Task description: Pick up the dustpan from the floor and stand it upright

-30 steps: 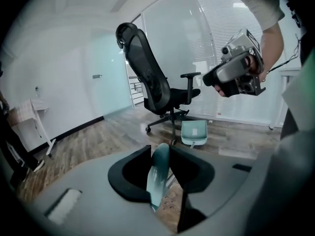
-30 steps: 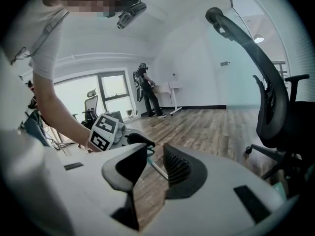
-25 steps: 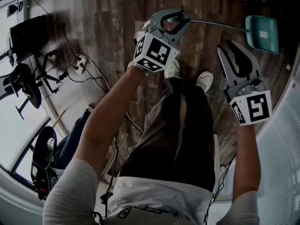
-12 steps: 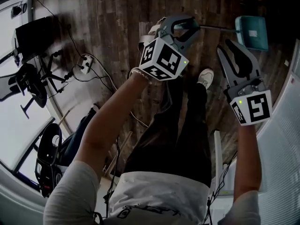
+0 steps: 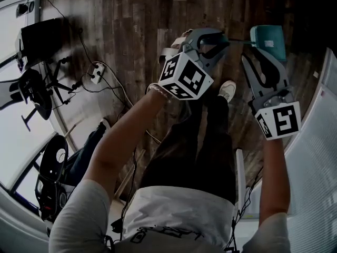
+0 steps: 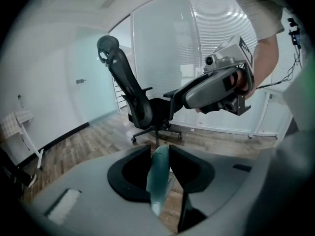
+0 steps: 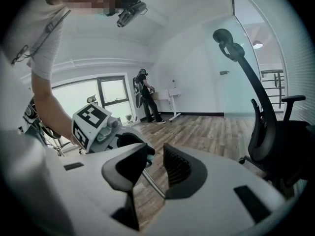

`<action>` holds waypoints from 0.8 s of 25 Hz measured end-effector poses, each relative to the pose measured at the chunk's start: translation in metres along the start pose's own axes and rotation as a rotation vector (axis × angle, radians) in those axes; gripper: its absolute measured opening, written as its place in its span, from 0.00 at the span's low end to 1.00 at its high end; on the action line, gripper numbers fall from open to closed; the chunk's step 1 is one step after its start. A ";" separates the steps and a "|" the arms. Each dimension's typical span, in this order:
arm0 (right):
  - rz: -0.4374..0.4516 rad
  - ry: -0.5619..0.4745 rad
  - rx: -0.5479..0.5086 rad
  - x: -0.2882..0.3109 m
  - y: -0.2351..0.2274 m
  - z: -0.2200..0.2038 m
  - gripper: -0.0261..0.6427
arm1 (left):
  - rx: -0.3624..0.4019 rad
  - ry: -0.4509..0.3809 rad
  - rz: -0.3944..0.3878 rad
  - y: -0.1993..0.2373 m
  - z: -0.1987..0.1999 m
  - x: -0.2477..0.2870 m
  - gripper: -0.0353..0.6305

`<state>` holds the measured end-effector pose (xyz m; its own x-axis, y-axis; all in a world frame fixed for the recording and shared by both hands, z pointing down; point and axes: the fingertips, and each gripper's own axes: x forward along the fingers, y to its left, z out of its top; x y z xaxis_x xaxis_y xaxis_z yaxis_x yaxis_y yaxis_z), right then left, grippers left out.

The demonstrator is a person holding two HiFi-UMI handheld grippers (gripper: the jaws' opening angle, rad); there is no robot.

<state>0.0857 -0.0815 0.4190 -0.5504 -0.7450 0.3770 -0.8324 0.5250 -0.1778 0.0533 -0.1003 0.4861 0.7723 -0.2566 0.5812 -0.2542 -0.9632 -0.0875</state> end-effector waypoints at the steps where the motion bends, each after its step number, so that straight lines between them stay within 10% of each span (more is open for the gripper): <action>1: 0.000 -0.002 -0.002 -0.001 0.000 0.004 0.18 | 0.002 -0.002 -0.004 -0.001 0.004 -0.002 0.22; 20: 0.009 -0.021 -0.038 -0.023 -0.009 0.029 0.18 | 0.053 -0.035 -0.055 -0.025 0.064 -0.010 0.22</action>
<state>0.1044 -0.0812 0.3853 -0.5596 -0.7484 0.3560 -0.8244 0.5467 -0.1467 0.0893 -0.0789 0.4305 0.8041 -0.2050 0.5580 -0.1805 -0.9785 -0.0995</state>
